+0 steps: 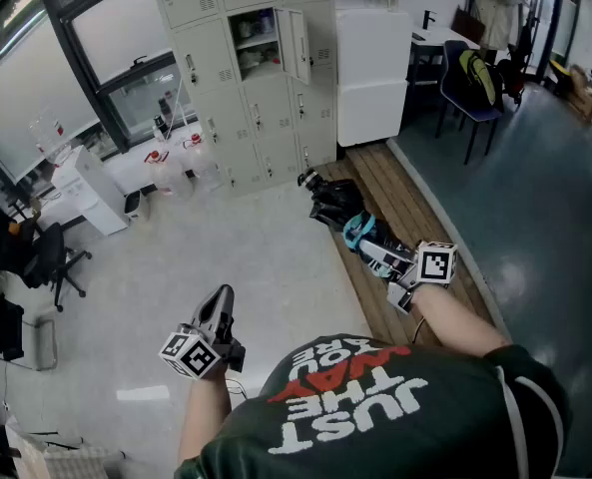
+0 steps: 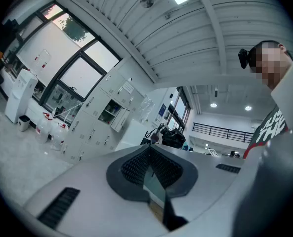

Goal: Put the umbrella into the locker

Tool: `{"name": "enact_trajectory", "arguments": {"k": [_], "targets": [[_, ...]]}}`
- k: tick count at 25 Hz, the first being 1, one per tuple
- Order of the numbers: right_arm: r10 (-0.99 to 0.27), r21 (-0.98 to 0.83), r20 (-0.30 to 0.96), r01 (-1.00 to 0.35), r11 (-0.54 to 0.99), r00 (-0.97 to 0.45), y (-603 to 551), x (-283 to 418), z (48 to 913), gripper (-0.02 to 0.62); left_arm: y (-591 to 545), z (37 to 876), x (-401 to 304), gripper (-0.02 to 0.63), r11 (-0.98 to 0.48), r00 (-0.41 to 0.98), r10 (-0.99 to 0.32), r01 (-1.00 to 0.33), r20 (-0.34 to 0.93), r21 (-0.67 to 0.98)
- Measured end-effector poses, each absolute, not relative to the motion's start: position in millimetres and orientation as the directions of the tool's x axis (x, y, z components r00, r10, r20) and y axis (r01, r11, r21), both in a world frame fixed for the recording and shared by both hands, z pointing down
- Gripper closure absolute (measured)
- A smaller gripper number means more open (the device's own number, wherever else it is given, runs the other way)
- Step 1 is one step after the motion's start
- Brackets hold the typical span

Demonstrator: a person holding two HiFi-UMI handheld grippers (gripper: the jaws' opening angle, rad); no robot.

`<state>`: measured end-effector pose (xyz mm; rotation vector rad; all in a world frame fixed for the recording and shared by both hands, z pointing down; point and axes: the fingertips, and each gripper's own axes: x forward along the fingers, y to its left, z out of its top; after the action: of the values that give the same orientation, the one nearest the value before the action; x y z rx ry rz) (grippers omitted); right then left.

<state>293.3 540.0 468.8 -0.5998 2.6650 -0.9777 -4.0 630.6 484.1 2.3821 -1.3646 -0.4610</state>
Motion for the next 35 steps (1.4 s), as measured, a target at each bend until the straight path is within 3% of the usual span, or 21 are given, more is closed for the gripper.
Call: {"name": "enact_trajectory", "arguments": {"k": [20, 35], "targets": [[-0.48, -0.651, -0.038, -0.343, 0.678, -0.877, 523.8, 320.1, 477.7, 0.38, 625.5, 492.1, 12.9, 0.591, -0.45, 0.469, -0.88, -0.767, -0.08, 0.458], [-0.483, -0.577, -0.004, -0.392, 0.716, -0.876, 502.5, 426.4, 459.2, 0.38, 596.5, 478.0, 117.2, 0.591, -0.443, 0.46, -0.884, -0.767, -0.083, 0.465]]}}
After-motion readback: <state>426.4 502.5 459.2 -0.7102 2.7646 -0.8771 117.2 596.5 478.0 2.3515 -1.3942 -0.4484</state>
